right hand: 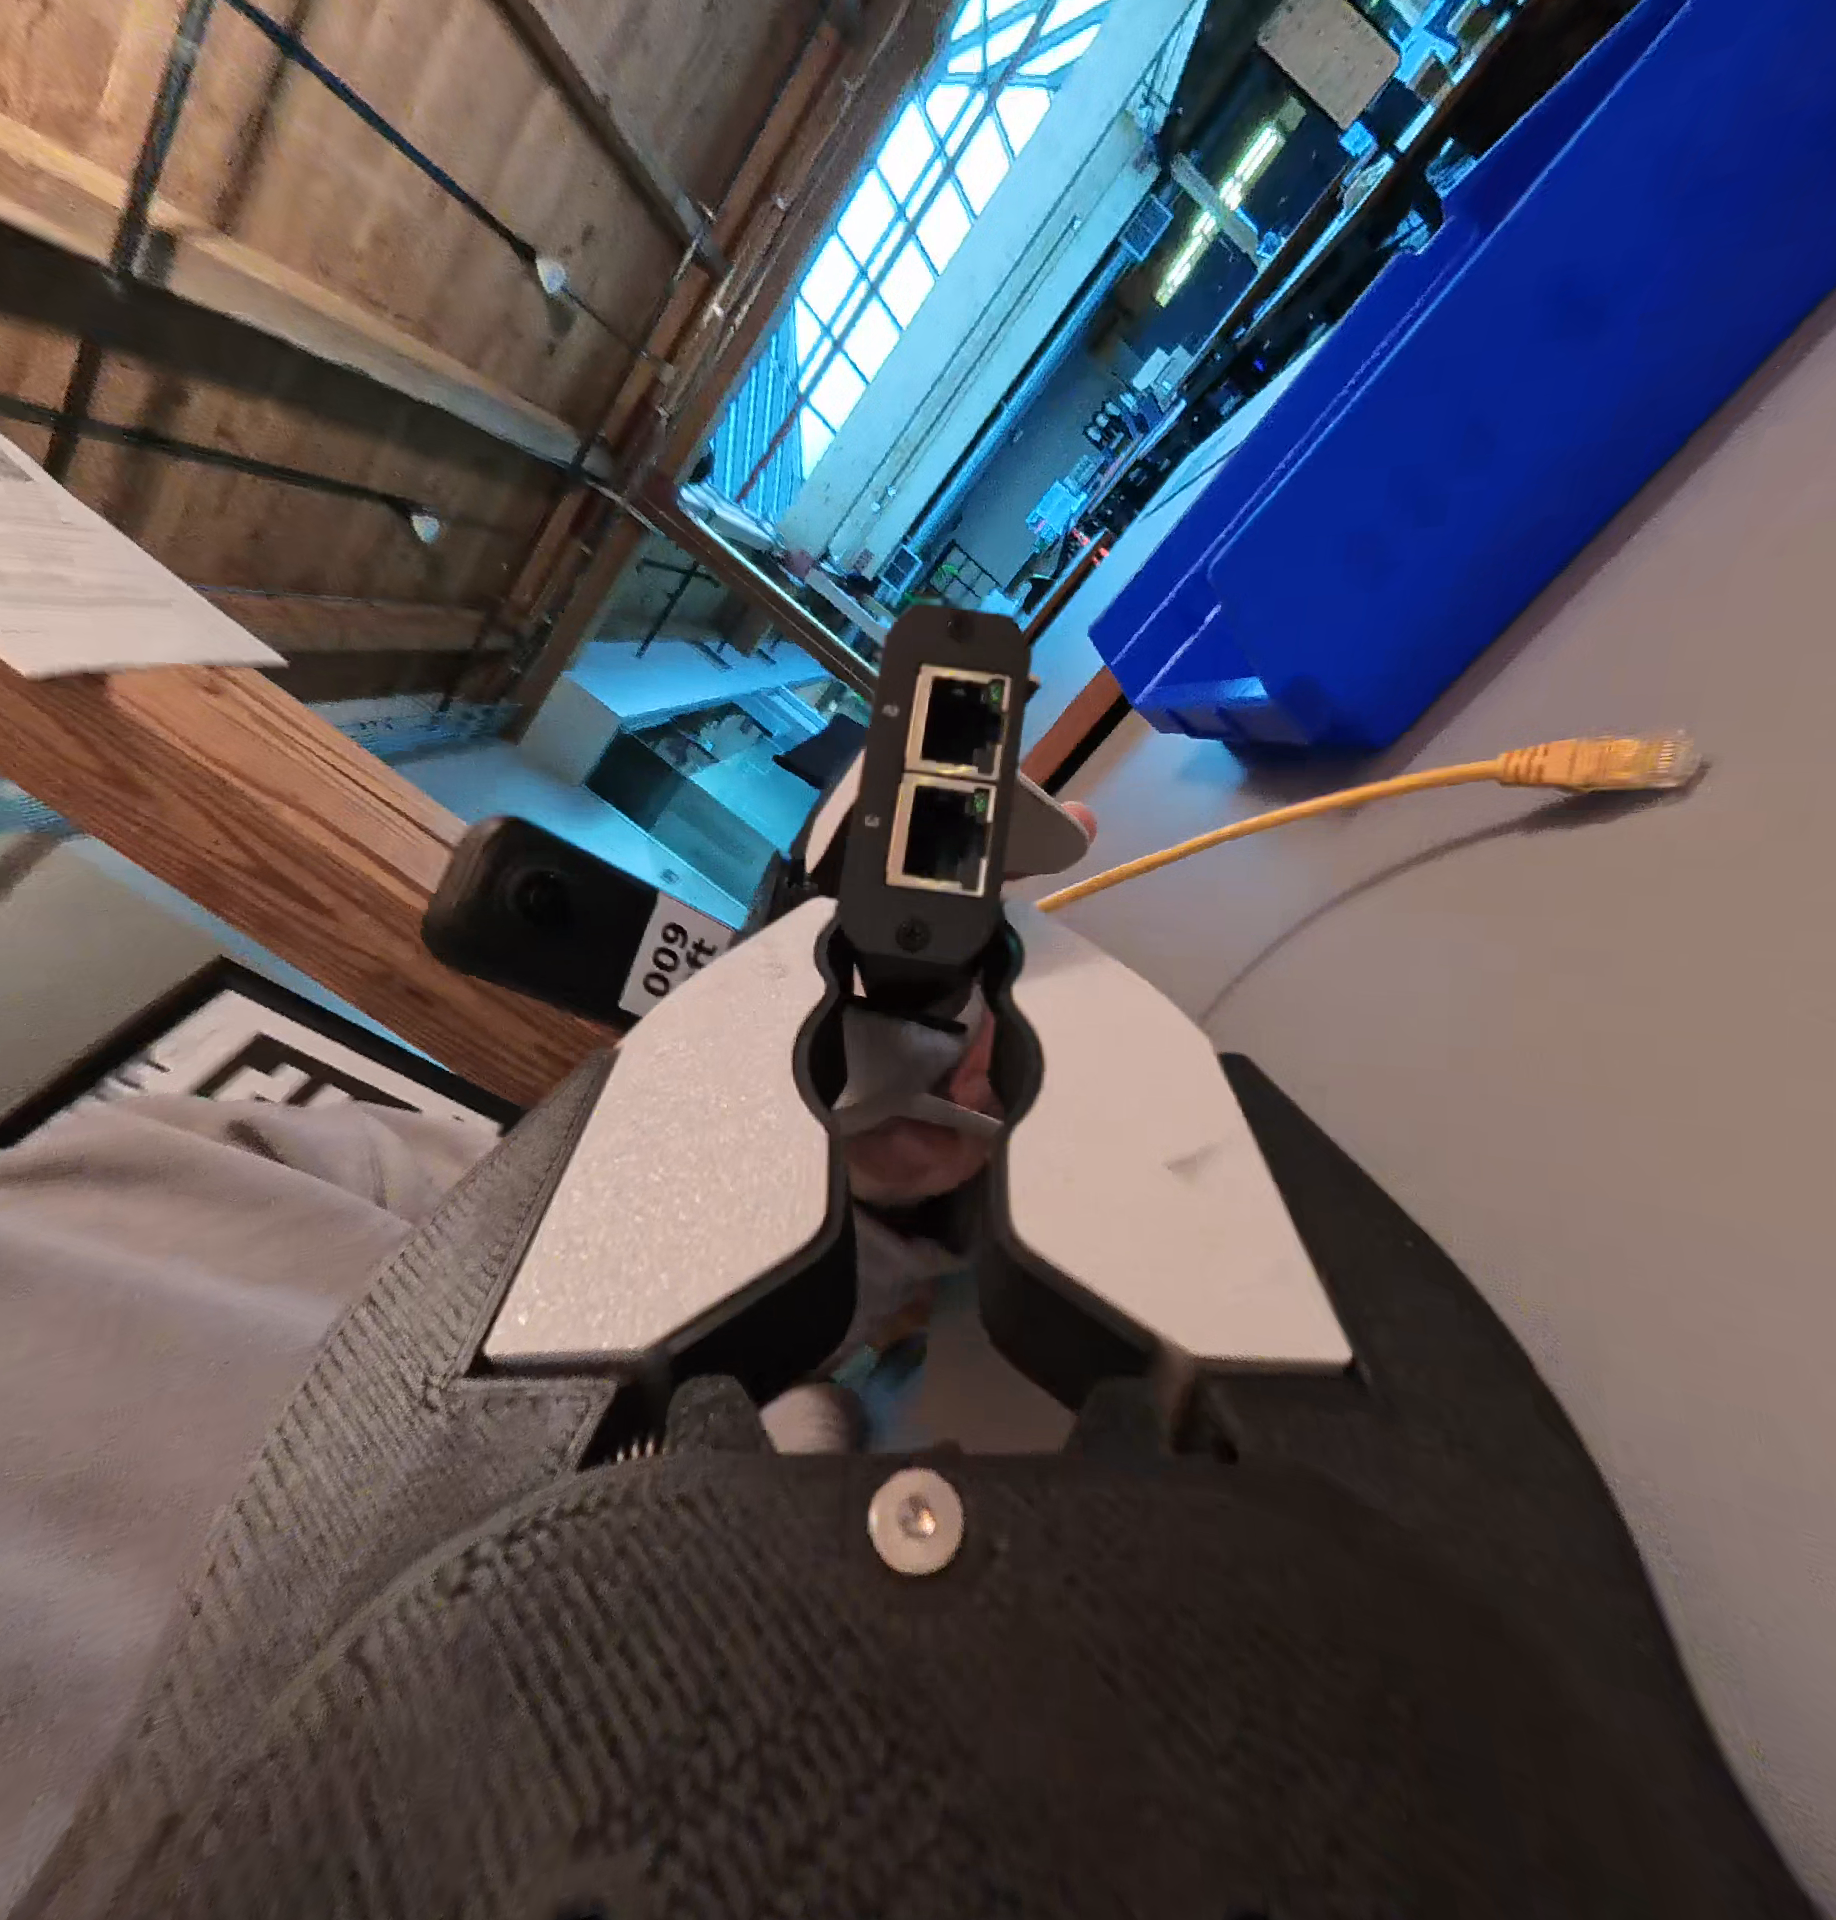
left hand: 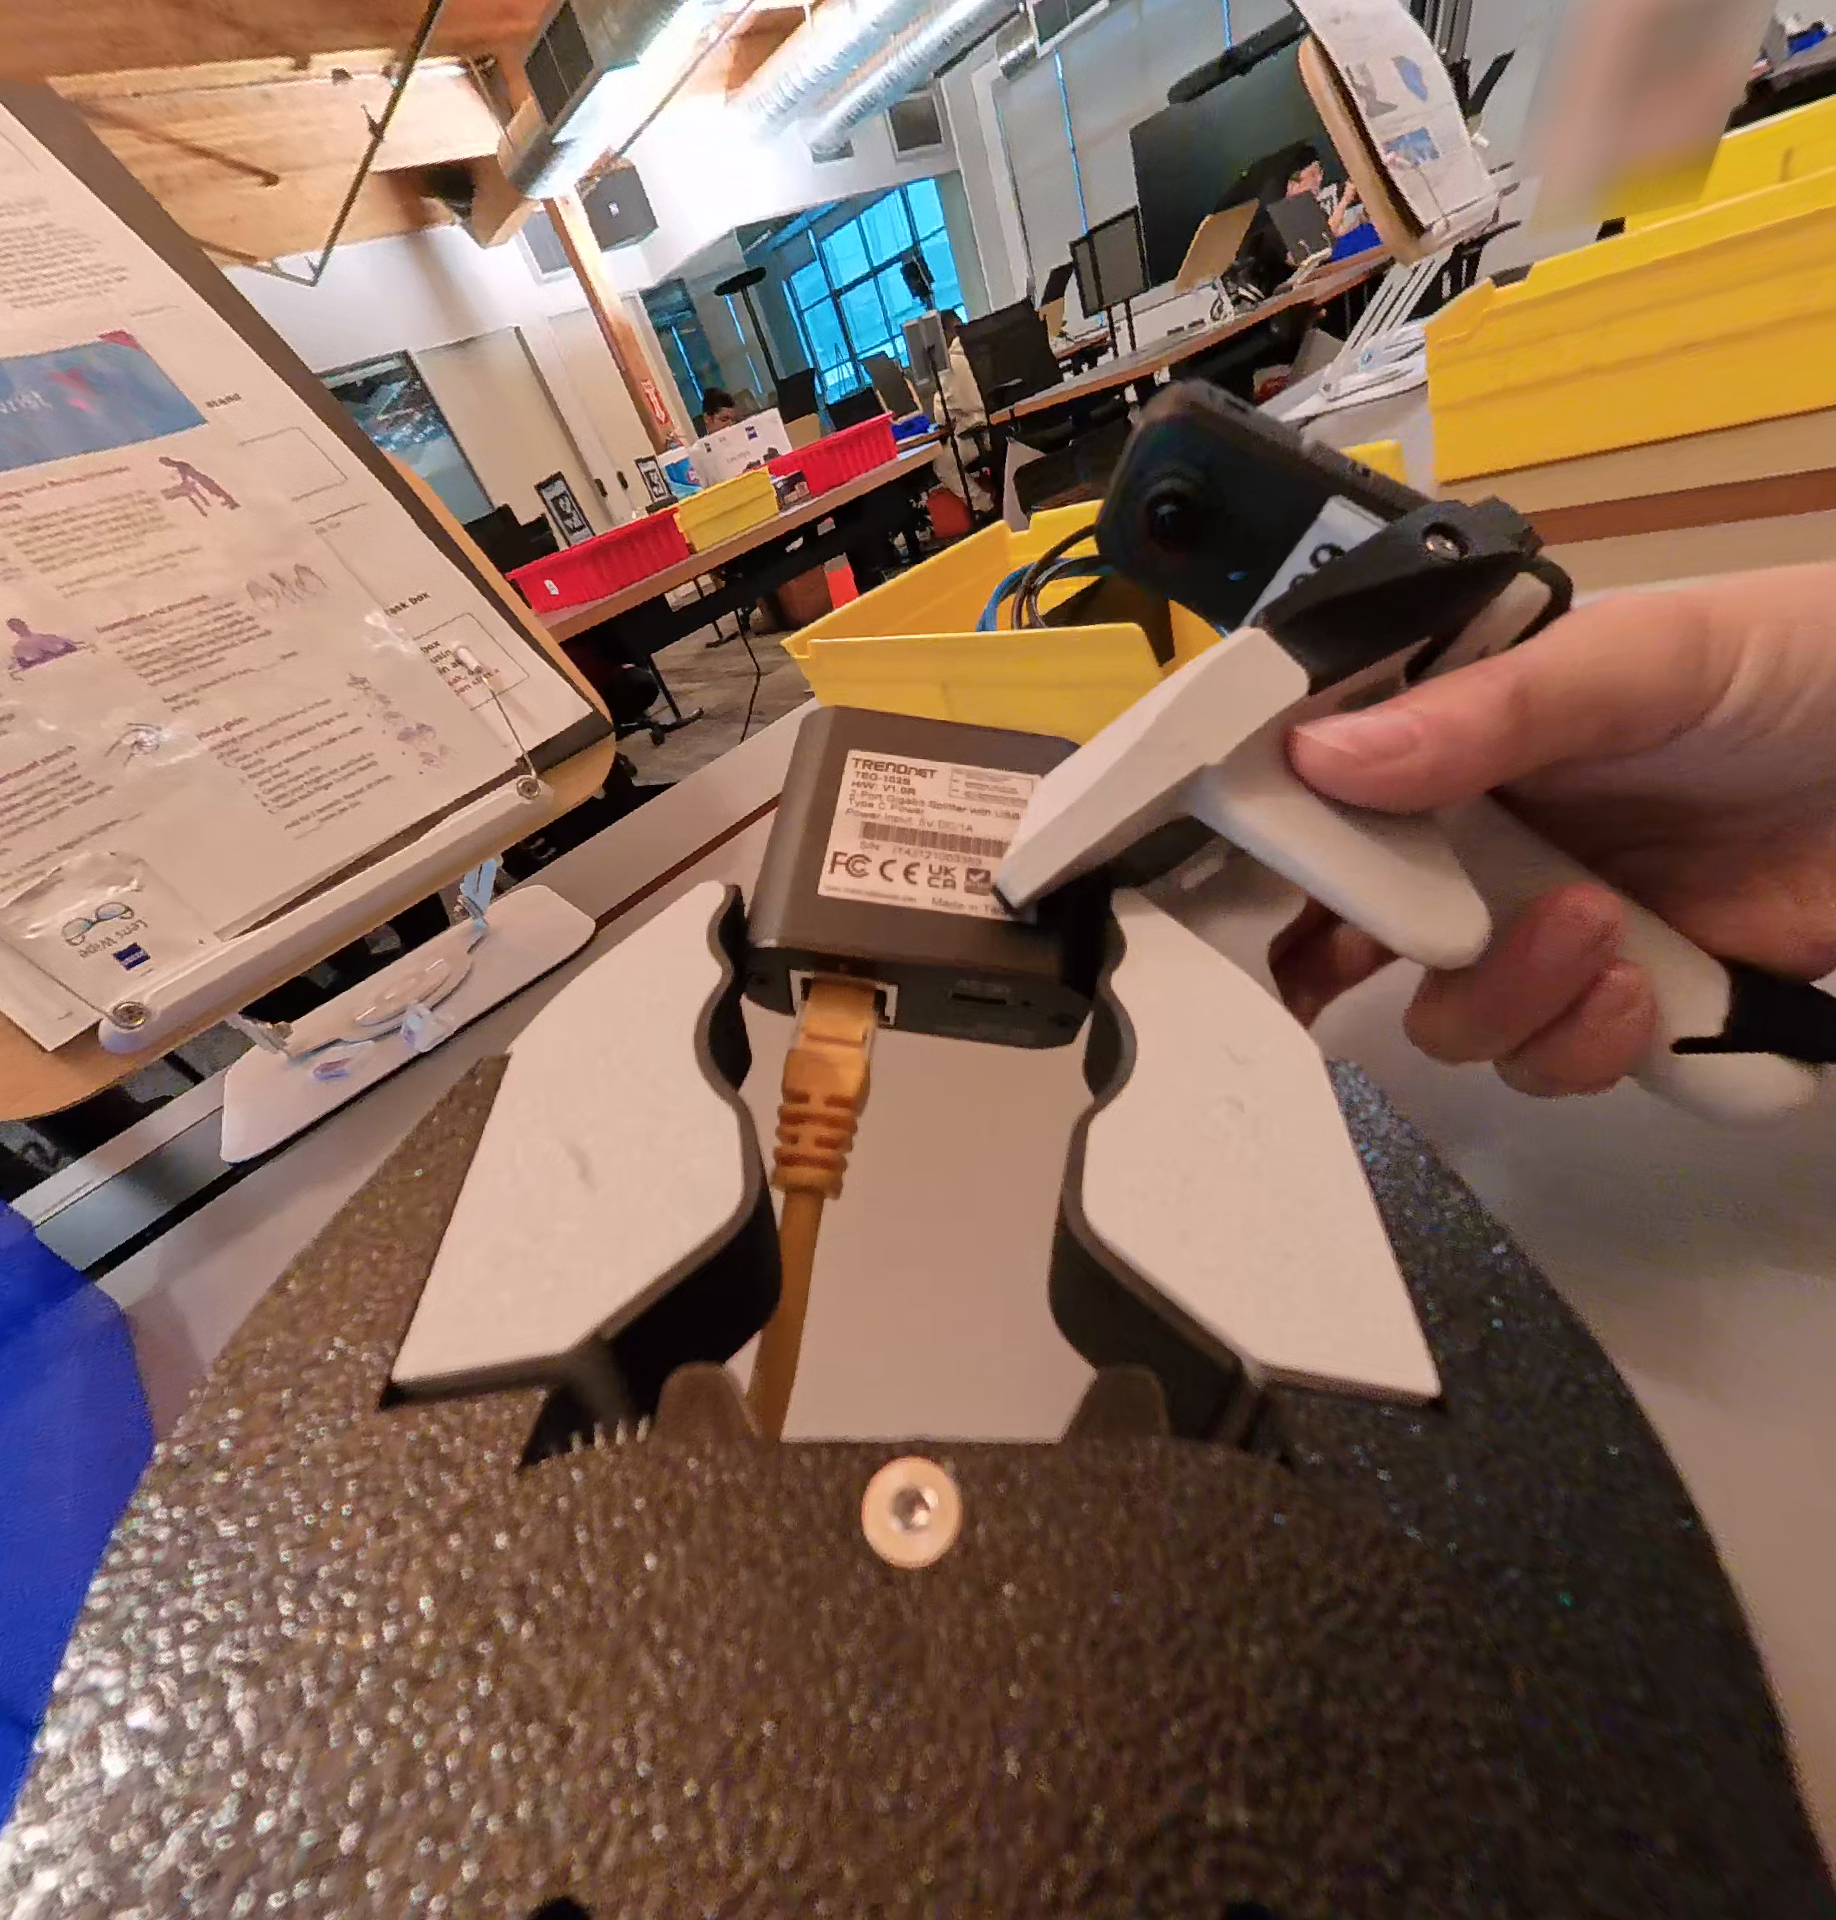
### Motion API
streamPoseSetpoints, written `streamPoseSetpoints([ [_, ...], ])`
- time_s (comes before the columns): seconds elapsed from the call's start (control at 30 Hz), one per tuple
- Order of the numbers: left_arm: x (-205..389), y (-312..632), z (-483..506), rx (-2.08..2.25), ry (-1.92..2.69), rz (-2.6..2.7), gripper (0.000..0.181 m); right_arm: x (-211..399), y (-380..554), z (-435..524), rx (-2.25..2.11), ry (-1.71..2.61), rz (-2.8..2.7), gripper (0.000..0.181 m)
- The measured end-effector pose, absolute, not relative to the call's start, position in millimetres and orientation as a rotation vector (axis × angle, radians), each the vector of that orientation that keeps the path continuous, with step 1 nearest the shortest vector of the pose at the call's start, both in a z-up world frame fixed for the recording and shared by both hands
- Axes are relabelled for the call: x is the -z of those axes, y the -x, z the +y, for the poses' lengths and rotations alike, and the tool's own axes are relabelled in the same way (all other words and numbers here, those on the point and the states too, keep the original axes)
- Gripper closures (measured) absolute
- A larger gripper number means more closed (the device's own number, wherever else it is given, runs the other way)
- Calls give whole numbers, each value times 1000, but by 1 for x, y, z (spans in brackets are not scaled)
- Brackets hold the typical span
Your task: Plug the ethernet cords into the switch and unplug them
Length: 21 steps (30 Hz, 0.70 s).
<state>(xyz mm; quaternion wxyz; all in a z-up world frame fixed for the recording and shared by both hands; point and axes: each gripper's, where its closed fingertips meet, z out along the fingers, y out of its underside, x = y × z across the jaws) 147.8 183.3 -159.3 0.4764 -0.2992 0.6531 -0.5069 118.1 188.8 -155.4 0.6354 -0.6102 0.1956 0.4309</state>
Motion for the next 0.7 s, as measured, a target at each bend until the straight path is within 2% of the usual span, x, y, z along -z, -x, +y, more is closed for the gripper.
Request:
streamPoseSetpoints([
  [0.13,159,-144,172,1251,672,1652,119,155,-118,180,-981,1489,352,158],
  [0.23,169,-134,151,1374,737,1908,95,156,-128,164,-962,1545,309,158],
  [0.3,183,-107,137,1452,840,2263,91,158,-124,148,-1014,1612,250,158],
  [0.37,183,-84,136,1463,869,2463,96,158,-117,133,-1030,1676,171,158],
  [0.47,169,-96,147,1488,832,2332,102,162,-103,125,-1032,1782,44,158],
  [0.67,151,-109,144,1999,1117,2241,158,173,-89,133,-938,1924,-84,158],
  [0.7,152,-108,144,2040,1147,2248,160,174,-90,134,-916,1932,-95,158],
])
